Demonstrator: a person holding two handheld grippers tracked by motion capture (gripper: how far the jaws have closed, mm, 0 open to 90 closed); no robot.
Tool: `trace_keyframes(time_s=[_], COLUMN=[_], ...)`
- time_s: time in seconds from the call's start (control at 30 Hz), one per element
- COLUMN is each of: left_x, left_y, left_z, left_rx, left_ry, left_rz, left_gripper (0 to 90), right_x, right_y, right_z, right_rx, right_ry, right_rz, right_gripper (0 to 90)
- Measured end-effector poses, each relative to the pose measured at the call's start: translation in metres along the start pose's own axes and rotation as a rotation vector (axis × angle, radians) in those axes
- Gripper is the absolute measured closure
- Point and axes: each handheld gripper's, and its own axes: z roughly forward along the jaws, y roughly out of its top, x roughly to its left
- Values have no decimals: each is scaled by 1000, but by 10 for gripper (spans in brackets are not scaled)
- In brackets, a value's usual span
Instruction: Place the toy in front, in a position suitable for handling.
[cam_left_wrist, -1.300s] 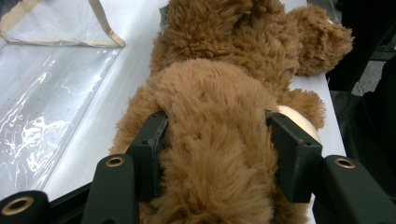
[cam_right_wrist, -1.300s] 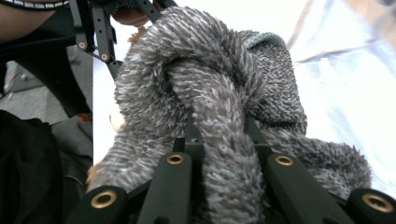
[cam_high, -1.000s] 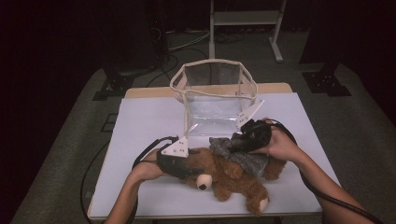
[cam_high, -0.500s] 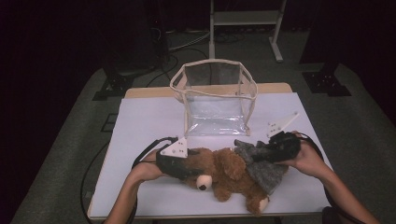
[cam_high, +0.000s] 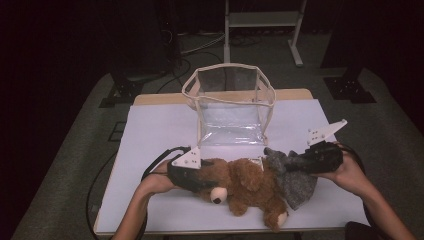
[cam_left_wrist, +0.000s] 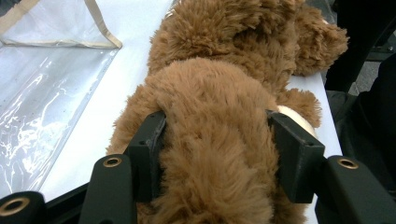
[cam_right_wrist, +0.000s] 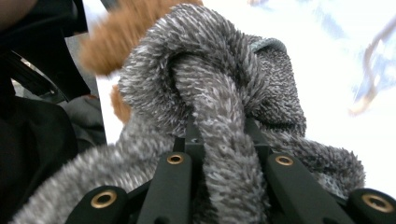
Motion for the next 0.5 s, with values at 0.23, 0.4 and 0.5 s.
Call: trace_keyframes(time_s=[0.23, 0.4, 0.5], left_x=[0, 0, 0], left_y=[0, 0, 0], left_z=[0, 0, 0], left_rx=[2, 0, -5], left_ry=[-1, 2, 4], left_rz=[0, 5, 3], left_gripper=[428, 427, 427], right_x=[14, 20, 21], right_y=[69, 105, 110], right_z=[7, 48, 79], right_rx=[11, 67, 125], right_ry=[18, 67, 96], right_rz=[-132, -186, -202], right_gripper=[769, 769, 769])
